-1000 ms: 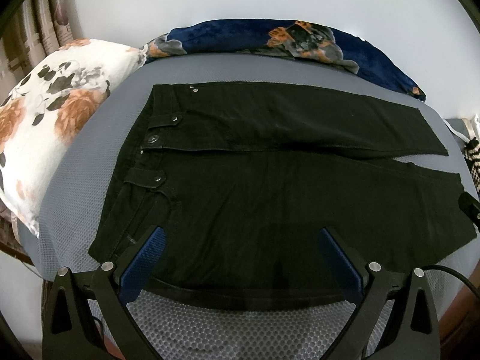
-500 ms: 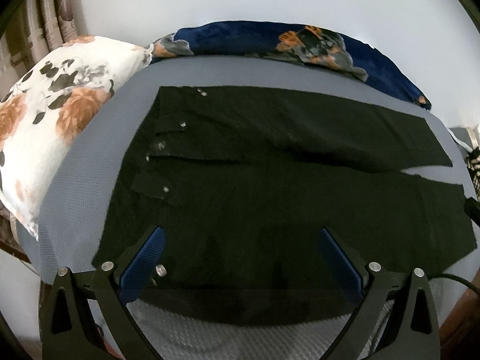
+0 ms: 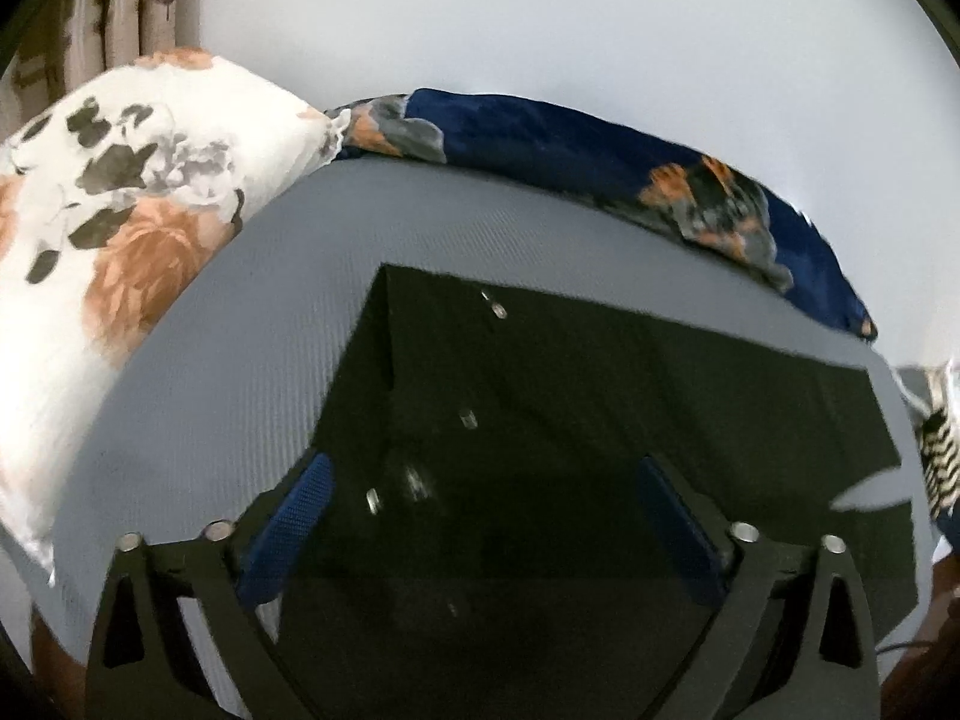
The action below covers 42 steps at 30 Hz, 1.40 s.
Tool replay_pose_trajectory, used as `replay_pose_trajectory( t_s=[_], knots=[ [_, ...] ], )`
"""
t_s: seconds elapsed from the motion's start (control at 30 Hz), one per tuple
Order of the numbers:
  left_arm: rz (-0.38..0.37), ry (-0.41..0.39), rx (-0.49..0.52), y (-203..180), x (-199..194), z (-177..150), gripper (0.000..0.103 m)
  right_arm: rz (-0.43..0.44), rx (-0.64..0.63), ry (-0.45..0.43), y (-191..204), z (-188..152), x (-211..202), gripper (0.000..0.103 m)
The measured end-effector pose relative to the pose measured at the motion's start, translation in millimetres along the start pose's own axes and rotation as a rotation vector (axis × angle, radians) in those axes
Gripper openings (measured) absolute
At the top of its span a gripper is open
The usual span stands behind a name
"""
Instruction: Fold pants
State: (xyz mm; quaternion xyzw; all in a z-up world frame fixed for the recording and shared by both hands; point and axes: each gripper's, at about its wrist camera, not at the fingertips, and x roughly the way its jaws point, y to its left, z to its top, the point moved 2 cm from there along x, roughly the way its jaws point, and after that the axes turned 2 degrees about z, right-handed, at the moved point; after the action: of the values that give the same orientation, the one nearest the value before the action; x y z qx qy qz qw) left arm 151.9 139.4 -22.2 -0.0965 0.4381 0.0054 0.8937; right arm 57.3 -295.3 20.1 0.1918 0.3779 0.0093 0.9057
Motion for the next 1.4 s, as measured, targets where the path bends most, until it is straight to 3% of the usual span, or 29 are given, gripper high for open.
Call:
replay_pose_trajectory(
  t_s=[0.1,0.23,0.4,0.53,0.67,0.8,1.0,1.17,1.23,1.3,1.4],
  knots=[
    [-0.036,0.017,-0.038,21.4,23.6,20.9,0.073,0.003,0.002,0.027,5.2,11.4,20.7,0.103],
    [-0.11,0.05,-0.068,43.8,54.9,39.1,0.066,0.008,-0.008,0.053,16.4,21.5,45.2,0.103],
    [-0.275,0.129,-0.153,68.5,97.1,54.9,0.065,0.009,-0.024,0.101,28.7,28.1,80.1,0.103],
    [-0.344,0.182,-0.206,81.0,123.7,63.8,0.065,0.012,-0.02,0.147,35.6,31.2,108.9,0.103],
    [-0.43,0.226,-0.227,82.7,142.0,71.2,0.065,0.016,-0.02,0.187,42.2,34.3,136.7,0.103],
    [-0.565,0.273,-0.226,73.4,153.6,79.6,0.064,0.029,-0.036,0.215,50.2,43.2,164.3,0.103],
    [-0.601,0.291,-0.232,70.3,174.2,97.6,0.052,0.077,-0.144,0.233,65.3,57.4,195.5,0.103],
    [-0.598,0.306,-0.274,66.0,188.7,104.9,0.052,0.116,-0.251,0.272,74.6,64.6,223.0,0.103],
    [-0.576,0.292,-0.276,65.0,189.4,104.9,0.041,0.143,-0.305,0.299,77.4,67.8,232.3,0.103],
    [-0.517,0.284,-0.271,67.0,188.8,102.9,0.011,0.176,-0.364,0.326,78.8,72.6,241.0,0.103],
    [-0.507,0.256,-0.296,67.3,179.3,101.4,0.01,0.21,-0.468,0.381,81.3,80.6,254.7,0.103]
  ],
)
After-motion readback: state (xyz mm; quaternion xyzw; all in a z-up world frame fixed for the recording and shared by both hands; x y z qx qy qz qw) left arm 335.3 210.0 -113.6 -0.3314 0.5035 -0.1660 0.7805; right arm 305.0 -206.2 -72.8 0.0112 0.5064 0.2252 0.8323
